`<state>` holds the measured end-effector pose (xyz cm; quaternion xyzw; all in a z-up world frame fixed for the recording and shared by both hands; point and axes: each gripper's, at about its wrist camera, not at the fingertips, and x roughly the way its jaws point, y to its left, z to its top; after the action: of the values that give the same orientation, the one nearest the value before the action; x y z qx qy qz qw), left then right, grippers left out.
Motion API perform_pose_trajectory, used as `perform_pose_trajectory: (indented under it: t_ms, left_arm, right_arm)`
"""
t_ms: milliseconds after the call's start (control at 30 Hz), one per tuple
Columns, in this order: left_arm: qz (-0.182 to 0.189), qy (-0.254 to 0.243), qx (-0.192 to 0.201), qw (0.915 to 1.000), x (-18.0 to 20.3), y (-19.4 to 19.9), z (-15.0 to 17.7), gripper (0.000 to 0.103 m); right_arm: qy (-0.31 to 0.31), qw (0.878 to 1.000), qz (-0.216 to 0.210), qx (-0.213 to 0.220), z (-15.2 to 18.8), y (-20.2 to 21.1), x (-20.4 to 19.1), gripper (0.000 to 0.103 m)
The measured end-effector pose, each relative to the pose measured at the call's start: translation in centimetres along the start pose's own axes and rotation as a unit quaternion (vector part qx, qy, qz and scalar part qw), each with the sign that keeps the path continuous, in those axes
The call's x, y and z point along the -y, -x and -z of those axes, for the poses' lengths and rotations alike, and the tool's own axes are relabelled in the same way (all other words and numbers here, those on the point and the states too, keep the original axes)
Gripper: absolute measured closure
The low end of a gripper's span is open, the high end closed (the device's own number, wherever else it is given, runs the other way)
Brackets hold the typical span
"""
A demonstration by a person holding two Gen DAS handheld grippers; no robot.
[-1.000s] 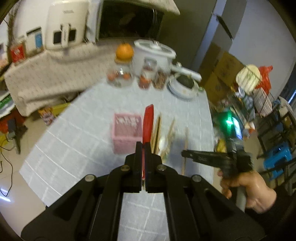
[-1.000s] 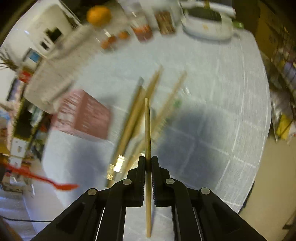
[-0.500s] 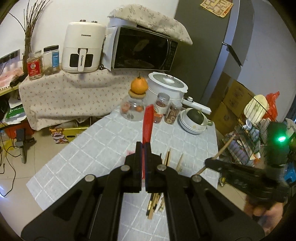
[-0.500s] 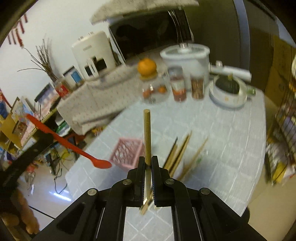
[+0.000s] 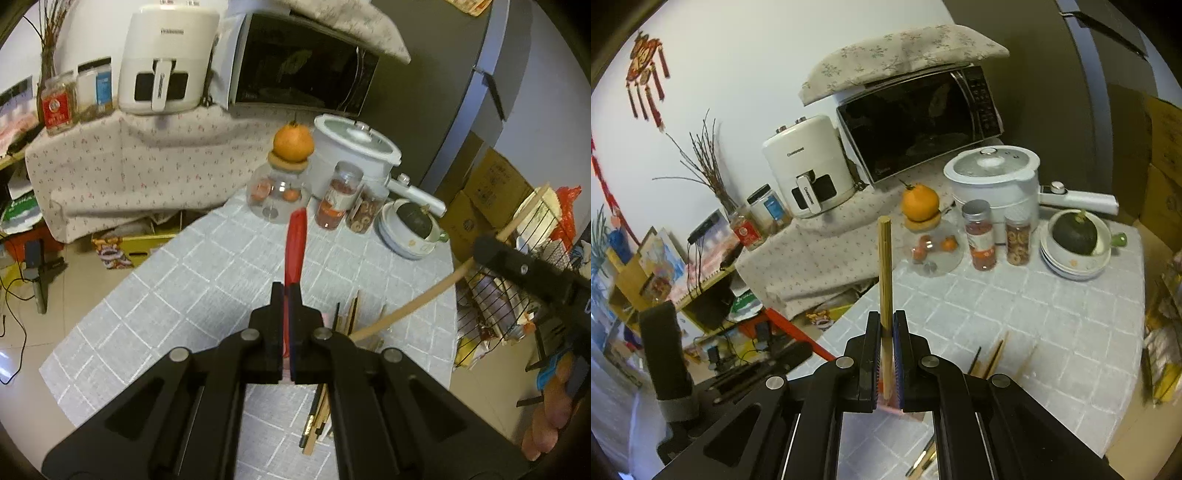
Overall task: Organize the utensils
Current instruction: 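Lower the red spoon and chopstick into the pink basket and open both tools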
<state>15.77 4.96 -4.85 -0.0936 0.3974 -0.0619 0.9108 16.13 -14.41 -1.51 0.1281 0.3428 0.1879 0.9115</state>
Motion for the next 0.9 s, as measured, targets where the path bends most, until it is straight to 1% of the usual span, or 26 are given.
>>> perform_pose_trajectory:
  t_ms: [267, 367, 467, 567, 667, 700, 733, 800, 867, 900]
  left_arm:
    - [0.004, 0.019, -0.052, 0.9985, -1.0, -3.1, -0.1, 0.101]
    - [0.001, 0.02, -0.067, 0.9976, -1.2, -4.0, 0.0, 0.101]
    - [-0.001, 0.026, -0.079, 0.9965, -1.6, -4.9, 0.0, 0.101]
    - [-0.002, 0.031, -0.083, 0.9961, -1.8, -5.5, -0.1, 0.101]
    - [-0.003, 0.036, -0.064, 0.9973, -1.9, -5.4, -0.3, 0.1]
    - [-0.003, 0.037, -0.057, 0.9977, -1.9, -5.4, -0.3, 0.095]
    - [-0.002, 0.037, -0.054, 0.9979, -2.0, -5.4, -0.4, 0.086]
    - [0.003, 0.044, -0.048, 0.9979, -2.1, -5.3, -0.4, 0.078]
    - [0.005, 0.047, -0.047, 0.9978, -2.1, -5.1, -0.5, 0.077]
    - [0.005, 0.047, -0.047, 0.9978, -2.0, -5.0, -0.5, 0.074]
  right_arm:
    - [0.022, 0.997, 0.031, -0.067, 0.7, -5.9, 0.1, 0.097]
    - [0.033, 0.995, 0.04, -0.087, 1.2, -7.4, -0.1, 0.096]
    - [0.03, 0.993, 0.044, -0.104, 1.6, -8.7, 0.2, 0.096]
    - [0.022, 0.993, 0.046, -0.11, 1.7, -9.5, 0.7, 0.096]
    - [0.011, 0.993, 0.039, -0.107, 1.6, -9.9, 1.1, 0.095]
    - [0.005, 0.994, 0.035, -0.105, 1.5, -9.9, 1.3, 0.095]
    - [0.0, 0.994, 0.032, -0.102, 1.4, -9.9, 1.4, 0.094]
    - [-0.013, 0.995, 0.023, -0.093, 1.2, -9.4, 1.9, 0.081]
    - [-0.017, 0.996, 0.019, -0.083, 0.8, -8.7, 2.0, 0.074]
    - [-0.019, 0.997, 0.017, -0.077, 0.7, -8.3, 2.1, 0.069]
